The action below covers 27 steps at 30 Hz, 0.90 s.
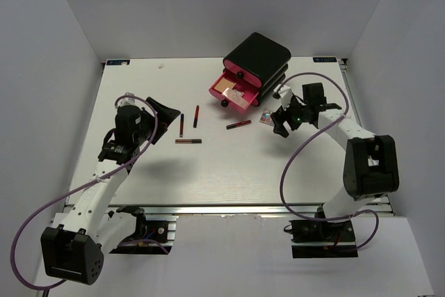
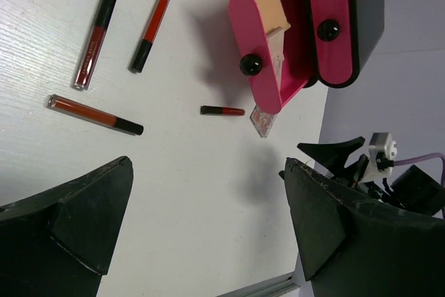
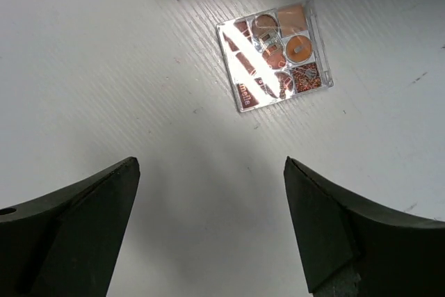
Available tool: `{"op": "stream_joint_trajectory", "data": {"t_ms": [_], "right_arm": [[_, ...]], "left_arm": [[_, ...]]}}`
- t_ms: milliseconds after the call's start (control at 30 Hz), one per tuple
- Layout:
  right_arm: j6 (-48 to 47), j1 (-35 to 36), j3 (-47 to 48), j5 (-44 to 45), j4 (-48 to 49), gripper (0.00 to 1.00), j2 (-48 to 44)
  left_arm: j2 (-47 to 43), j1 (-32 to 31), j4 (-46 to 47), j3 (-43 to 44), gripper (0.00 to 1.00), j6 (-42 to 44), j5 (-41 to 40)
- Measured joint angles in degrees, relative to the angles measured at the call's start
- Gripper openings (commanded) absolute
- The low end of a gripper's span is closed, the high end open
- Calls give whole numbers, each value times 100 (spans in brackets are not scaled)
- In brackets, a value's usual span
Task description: Organize the makeup
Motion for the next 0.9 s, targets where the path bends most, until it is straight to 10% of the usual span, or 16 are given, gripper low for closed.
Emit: {"op": "stream_joint_trajectory", "data": {"t_ms": [900], "right_arm": [[-1309,-15,2057,-297,289,89,2549]], "left_arm": [[-15,0,-186,0,98,20,13]]}}
